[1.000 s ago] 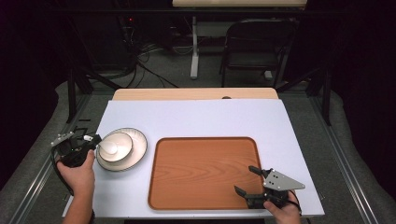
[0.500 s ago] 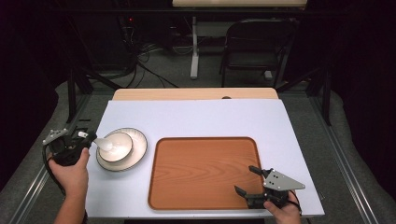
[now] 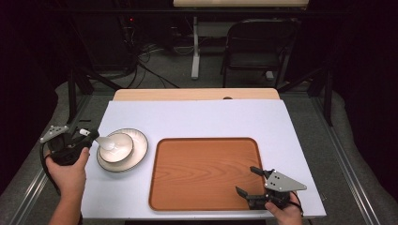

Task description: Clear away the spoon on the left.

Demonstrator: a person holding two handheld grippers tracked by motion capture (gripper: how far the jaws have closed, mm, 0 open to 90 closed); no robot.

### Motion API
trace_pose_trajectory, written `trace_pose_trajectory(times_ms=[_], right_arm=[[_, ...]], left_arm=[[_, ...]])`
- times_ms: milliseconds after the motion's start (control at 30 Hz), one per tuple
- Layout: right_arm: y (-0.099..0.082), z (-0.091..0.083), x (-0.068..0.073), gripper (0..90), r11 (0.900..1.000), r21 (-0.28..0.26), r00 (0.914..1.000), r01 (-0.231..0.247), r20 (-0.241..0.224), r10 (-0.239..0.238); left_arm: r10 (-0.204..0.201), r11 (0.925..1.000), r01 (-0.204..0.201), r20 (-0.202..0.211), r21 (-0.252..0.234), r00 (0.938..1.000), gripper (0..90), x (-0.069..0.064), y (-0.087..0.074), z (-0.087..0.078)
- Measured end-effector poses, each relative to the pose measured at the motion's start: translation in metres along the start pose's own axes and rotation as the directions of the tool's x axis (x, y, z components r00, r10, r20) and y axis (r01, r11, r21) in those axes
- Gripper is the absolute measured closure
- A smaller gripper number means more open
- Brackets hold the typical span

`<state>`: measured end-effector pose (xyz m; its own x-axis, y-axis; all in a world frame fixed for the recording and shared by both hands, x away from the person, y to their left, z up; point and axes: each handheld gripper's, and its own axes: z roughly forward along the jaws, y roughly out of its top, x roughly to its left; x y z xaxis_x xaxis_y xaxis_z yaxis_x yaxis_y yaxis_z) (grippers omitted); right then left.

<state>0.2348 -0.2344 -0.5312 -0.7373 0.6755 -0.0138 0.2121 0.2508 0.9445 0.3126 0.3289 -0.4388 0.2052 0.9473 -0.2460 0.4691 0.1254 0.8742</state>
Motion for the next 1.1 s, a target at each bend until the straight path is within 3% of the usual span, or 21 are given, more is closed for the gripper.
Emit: trace_pose_trajectory(times_ms=[200,467,833,1067,1100], right_arm=[[0.0,0.0,0.0,15.4,1.0,0.0,1.0,0.001,0.0,-0.001],[0.0,0.0,0.0,15.4,1.0,0.0,1.0,0.001,0.001,-0.001],[0.0,-0.001,0.0,15.4,1.0,0.0,1.0,-0.002,-0.001,0.002],[0.0,0.0,0.0,15.4,1.0,0.0,1.0,-0.002,-0.002,0.002],[0.0,0.0,0.0,15.4,1.0,0.0,1.0,-0.002,-0.002,0.002]], left_arm=[[0.037,0.9993,-0.037,0.052,0.01,0.998,85.1,-0.015,0.005,-0.003],[0.098,0.9932,-0.105,0.133,0.05,0.9863,85.1,-0.039,0.009,-0.001],[0.159,0.9774,-0.186,0.23,0.1,0.96,85.1,-0.071,0.002,0.011],[0.206,0.9579,-0.253,0.289,0.136,0.935,85.1,-0.094,-0.004,0.019],[0.206,0.9579,-0.253,0.289,0.136,0.935,85.1,-0.094,-0.004,0.019]])
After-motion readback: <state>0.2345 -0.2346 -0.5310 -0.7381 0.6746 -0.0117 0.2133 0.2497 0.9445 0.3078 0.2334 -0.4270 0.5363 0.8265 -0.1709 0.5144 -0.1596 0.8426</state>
